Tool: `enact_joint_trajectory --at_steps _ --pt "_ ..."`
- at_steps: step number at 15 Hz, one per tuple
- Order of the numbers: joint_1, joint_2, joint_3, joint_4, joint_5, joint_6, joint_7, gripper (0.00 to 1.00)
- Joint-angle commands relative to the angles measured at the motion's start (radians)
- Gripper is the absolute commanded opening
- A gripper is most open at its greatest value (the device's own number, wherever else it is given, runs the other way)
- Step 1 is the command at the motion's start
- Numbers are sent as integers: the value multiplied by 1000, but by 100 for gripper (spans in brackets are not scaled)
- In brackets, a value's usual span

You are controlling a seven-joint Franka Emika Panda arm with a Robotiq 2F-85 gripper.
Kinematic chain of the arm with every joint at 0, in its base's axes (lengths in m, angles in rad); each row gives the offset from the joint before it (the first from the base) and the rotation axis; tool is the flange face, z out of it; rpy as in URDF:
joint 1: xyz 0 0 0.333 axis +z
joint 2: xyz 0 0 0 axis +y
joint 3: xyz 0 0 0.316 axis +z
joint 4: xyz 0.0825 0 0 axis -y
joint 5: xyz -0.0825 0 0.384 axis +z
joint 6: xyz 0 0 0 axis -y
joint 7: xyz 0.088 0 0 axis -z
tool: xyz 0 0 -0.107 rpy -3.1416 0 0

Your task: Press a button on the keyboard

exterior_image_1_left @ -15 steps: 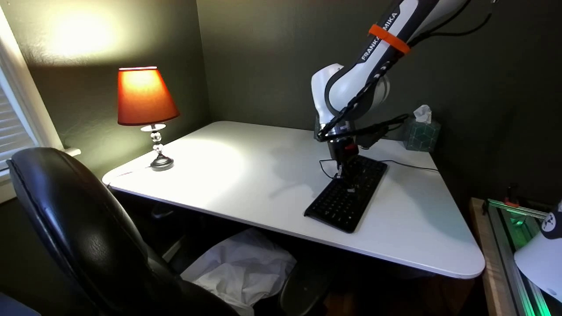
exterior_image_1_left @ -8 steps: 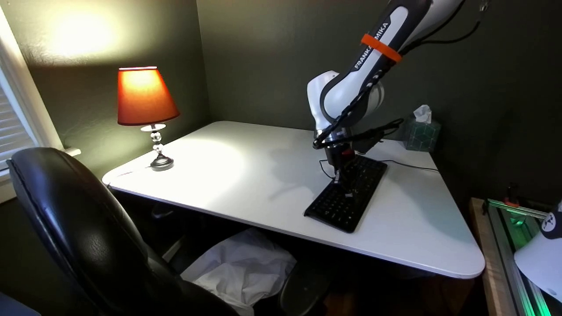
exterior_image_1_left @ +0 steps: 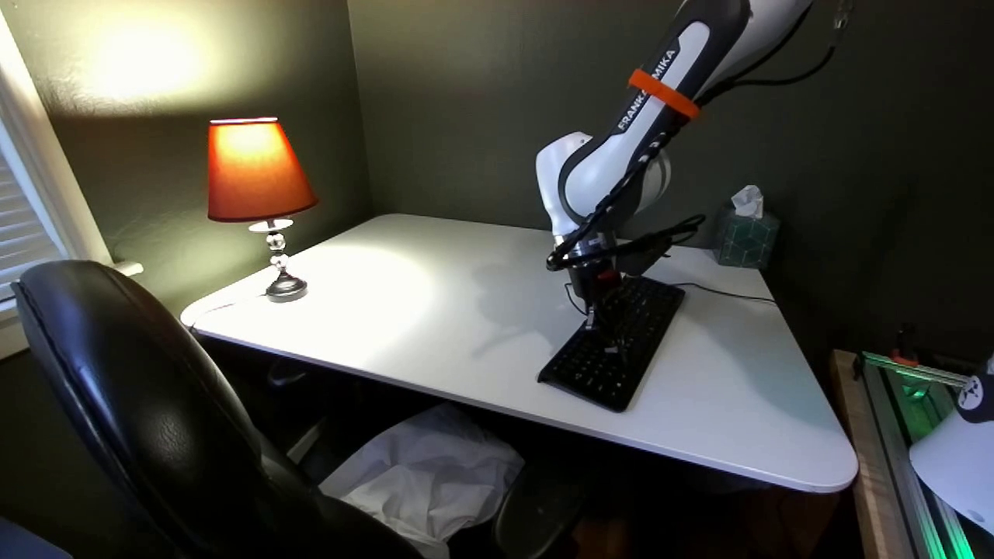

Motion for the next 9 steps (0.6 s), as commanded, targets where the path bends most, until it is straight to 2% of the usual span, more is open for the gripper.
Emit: enact_joint_trajectory --at_steps 1,9 --pt "6 26 -1 28 14 -23 -10 0" --pt "6 44 1 44 15 -29 -15 0"
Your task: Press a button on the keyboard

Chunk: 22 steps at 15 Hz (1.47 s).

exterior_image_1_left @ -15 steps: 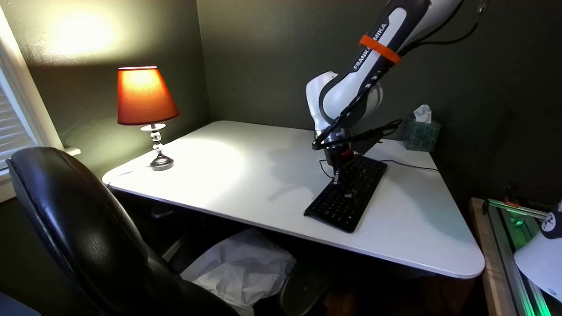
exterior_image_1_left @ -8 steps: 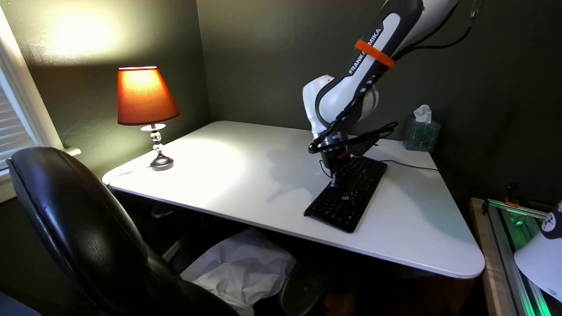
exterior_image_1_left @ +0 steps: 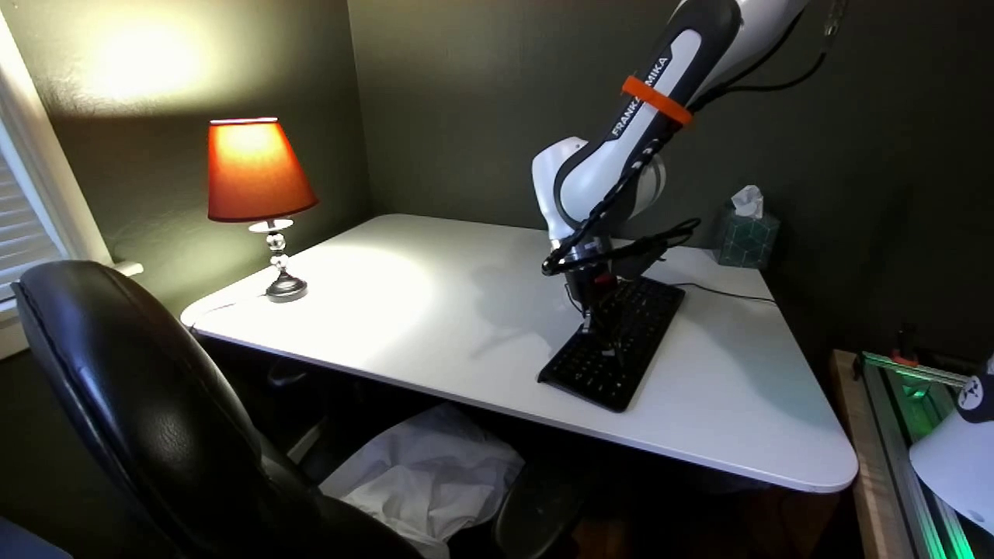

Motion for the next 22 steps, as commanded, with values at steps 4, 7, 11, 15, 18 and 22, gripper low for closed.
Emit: enact_joint_trajectory --at_steps 4,7,11,15,18,22 --pt "3 32 0 36 14 -37 -16 0" --pt "3 39 -1 43 12 -41 -14 0" --pt "2 51 -1 59 13 -57 -14 0" --pt "1 61 -1 75 14 -74 -16 0" --pt "0 53 1 72 17 -80 -21 0" --pt "4 12 -1 41 13 -61 -11 0"
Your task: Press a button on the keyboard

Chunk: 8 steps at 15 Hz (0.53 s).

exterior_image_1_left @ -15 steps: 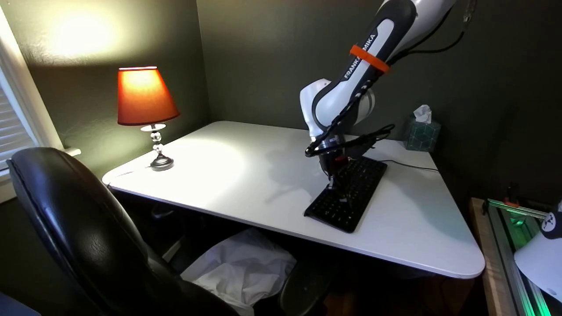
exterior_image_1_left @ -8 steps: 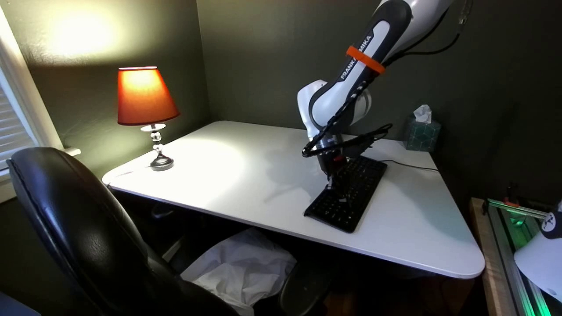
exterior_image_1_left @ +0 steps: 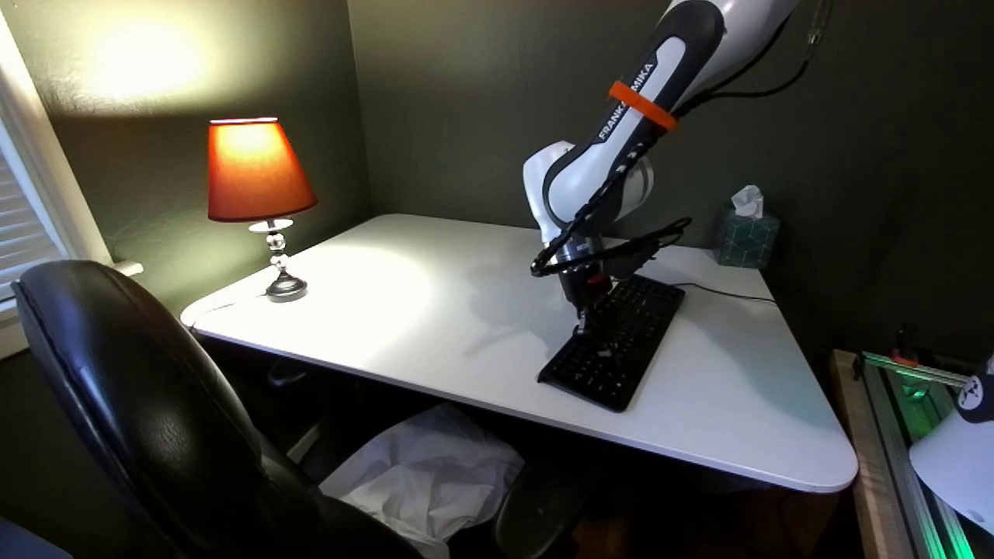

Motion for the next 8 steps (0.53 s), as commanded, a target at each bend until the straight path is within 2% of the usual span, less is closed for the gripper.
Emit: enact_joint_trajectory --at_steps 1,4,5,6,8 --pt "5 -41 0 -28 12 0 -11 0" --pt "7 -92 -1 -63 10 12 -10 0" --pt "6 -112 1 -77 19 18 -7 26" --pt "9 -129 -2 -87 11 24 -1 27" --pt "8 -163 -1 -106 18 27 -1 40"
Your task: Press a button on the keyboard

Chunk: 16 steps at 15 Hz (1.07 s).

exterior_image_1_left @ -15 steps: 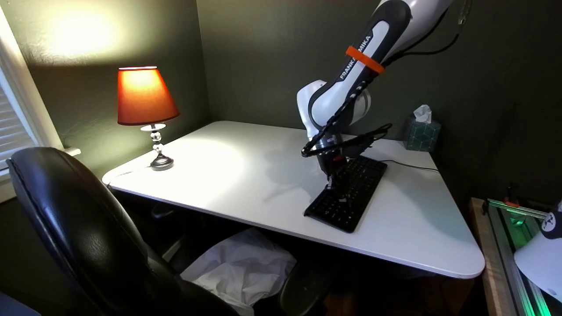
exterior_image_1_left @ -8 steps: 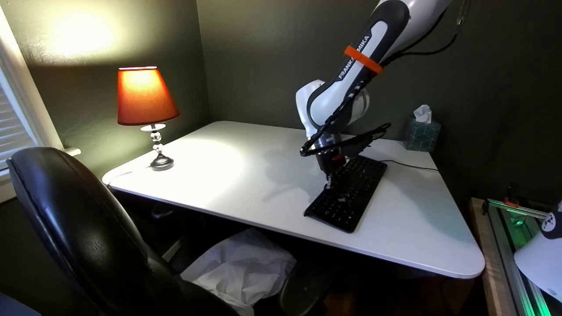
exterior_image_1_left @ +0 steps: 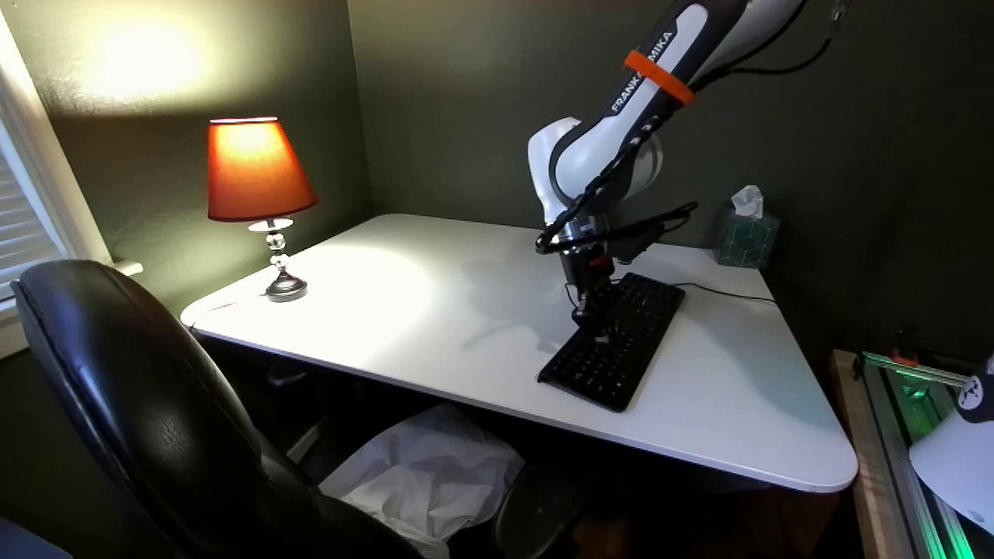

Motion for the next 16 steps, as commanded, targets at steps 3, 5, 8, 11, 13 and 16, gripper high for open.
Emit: enact_joint_trajectory --at_steps 3,5,8,11,13,16 --pt "10 -132 -2 -100 17 44 4 62" --pt "14 -171 -2 -126 15 65 11 78" --pt "21 -227 -5 -163 4 97 34 99" --pt "23 -284 -8 -199 -3 125 59 100" --pt "22 -327 -8 -225 0 143 69 100" --pt "19 -389 -10 -265 -1 181 90 100"
